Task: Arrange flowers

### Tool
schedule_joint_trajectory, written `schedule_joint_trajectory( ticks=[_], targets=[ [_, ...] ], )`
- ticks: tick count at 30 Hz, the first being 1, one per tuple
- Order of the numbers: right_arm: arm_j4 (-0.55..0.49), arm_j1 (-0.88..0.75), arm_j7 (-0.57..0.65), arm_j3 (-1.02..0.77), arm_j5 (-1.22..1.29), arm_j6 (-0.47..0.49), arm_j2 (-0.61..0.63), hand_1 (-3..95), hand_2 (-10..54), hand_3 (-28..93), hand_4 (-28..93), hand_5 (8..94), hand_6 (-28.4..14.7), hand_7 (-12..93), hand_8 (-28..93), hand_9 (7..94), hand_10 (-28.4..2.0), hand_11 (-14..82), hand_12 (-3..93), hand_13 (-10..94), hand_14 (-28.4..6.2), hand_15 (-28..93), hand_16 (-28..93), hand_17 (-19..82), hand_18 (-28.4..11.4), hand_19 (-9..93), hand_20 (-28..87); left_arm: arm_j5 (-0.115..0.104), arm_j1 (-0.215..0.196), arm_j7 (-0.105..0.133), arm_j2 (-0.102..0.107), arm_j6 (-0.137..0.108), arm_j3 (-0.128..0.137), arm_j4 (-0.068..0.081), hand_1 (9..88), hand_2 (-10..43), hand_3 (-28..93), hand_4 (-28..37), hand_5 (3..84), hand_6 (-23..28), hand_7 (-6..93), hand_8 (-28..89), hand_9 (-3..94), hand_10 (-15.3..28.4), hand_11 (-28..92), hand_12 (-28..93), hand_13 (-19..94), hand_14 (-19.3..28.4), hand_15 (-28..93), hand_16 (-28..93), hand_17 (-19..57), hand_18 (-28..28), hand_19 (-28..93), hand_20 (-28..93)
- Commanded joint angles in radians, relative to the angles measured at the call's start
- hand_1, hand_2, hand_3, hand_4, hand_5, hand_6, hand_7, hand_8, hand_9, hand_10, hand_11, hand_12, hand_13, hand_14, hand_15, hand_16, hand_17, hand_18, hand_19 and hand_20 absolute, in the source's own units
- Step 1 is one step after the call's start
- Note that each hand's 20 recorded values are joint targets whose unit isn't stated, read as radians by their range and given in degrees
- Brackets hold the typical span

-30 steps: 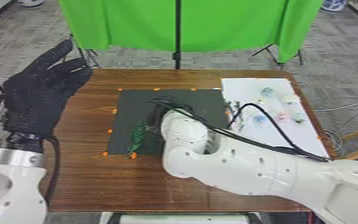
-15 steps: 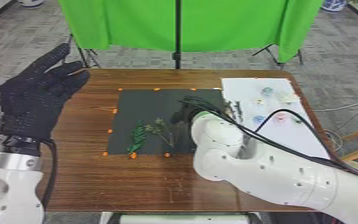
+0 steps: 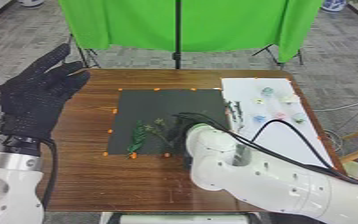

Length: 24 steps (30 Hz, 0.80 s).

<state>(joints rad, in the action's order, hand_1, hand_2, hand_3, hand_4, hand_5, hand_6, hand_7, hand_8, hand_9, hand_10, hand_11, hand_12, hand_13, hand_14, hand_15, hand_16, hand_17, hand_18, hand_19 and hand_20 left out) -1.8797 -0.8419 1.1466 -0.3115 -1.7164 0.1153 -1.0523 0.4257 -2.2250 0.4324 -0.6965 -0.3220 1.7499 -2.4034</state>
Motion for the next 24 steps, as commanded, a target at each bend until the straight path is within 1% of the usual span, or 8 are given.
schedule_joint_trajectory(
  ticks=[1,4,5,9,12,13,18,24],
  targets=[
    [-0.040,-0.038,-0.033,0.014,-0.026,0.057,-0.027,31.6,0.4,67,-22,70.2,-4.0,13,-11,91.0,-13.0,31.1,18.4,91,-5.7,54,20,58,-18.2,93,12,-0.006,-0.016,0.002,-0.001,-0.010,0.003,0.000,23.1,7.2,81,-23.3,37.7,10.1,18.5,-11,36.2,21.2,31,11,27,28.3,56,-11,-7.9,24.5,59,13],
    [-0.050,-0.033,-0.036,0.026,-0.025,0.057,-0.029,31.6,0.4,67,-22,70.3,-3.9,13,-11,91.0,-13.0,31.1,18.4,91,-5.7,54,20,58,-18.1,93,11,-0.010,-0.023,0.010,0.001,-0.011,0.006,0.000,23.1,7.2,81,-23.3,37.7,10.1,18.5,-11,36.2,21.2,31,11,27,28.3,56,-11,-7.9,24.4,59,13],
    [-0.050,-0.035,-0.039,0.021,-0.028,0.063,-0.031,31.6,0.4,67,-22,70.4,-3.9,13,-11,91.1,-13.0,31.1,18.4,91,-5.7,54,20,58,-18.2,93,11,-0.006,-0.020,0.002,-0.002,-0.012,0.007,0.000,23.1,7.2,81,-23.3,37.7,10.1,18.5,-11,36.3,21.2,31,11,27,28.3,56,-11,-7.9,24.5,59,13],
    [-0.054,-0.031,-0.040,0.028,-0.034,0.066,-0.036,31.6,0.4,67,-23,70.7,-3.9,13,-11,91.1,-13.0,31.1,18.5,91,-5.8,54,20,58,-18.2,93,12,-0.003,-0.014,-0.005,-0.004,-0.008,0.004,0.001,23.2,7.3,80,-23.3,37.7,10.1,18.5,-11,36.3,21.2,31,11,27,28.3,56,-10,-7.9,24.5,59,13],
    [-0.054,-0.028,-0.022,0.038,-0.066,0.064,-0.032,31.6,0.4,67,-22,70.9,-4.0,13,-11,91.1,-13.0,31.1,18.4,91,-5.8,54,20,58,-18.2,93,11,-0.007,-0.024,0.001,-0.003,-0.007,0.009,-0.002,23.2,7.3,80,-23.3,37.7,10.1,18.5,-11,36.2,21.2,31,11,27,28.3,56,-11,-7.9,24.5,59,13],
    [-0.055,-0.021,-0.016,0.047,-0.072,0.056,-0.025,31.6,0.4,67,-22,71.2,-4.1,13,-11,91.2,-13.0,31.1,18.4,91,-5.7,54,20,58,-18.2,93,11,-0.002,-0.021,-0.008,-0.007,-0.005,0.011,-0.001,23.1,7.2,81,-23.2,37.7,10.1,18.5,-11,36.2,21.2,31,11,27,28.3,56,-10,-7.9,24.5,59,13],
    [-0.074,0.011,0.020,0.077,-0.139,0.015,0.022,31.9,-0.7,68,-22,74.8,-4.2,14,-11,92.1,-12.7,31.1,18.3,92,-5.4,54,20,60,-17.9,93,11,-0.002,-0.053,-0.022,-0.020,-0.016,0.034,-0.010,23.1,7.2,81,-23.3,37.7,10.1,18.5,-11,36.2,21.3,31,11,27,28.3,56,-10,-7.9,24.5,59,13],
    [-0.091,0.027,0.023,0.041,-0.150,0.001,0.079,32.4,-1.8,68,-22,78.3,-4.2,16,-10,93.2,-12.5,30.7,18.4,93,-5.0,53,20,61,-17.4,93,11,-0.002,-0.079,-0.032,-0.030,-0.035,0.047,-0.022,23.1,7.2,81,-23.3,37.8,10.1,18.5,-11,36.2,21.2,31,11,27,28.3,55,-11,-7.9,24.5,59,13]
  ],
)
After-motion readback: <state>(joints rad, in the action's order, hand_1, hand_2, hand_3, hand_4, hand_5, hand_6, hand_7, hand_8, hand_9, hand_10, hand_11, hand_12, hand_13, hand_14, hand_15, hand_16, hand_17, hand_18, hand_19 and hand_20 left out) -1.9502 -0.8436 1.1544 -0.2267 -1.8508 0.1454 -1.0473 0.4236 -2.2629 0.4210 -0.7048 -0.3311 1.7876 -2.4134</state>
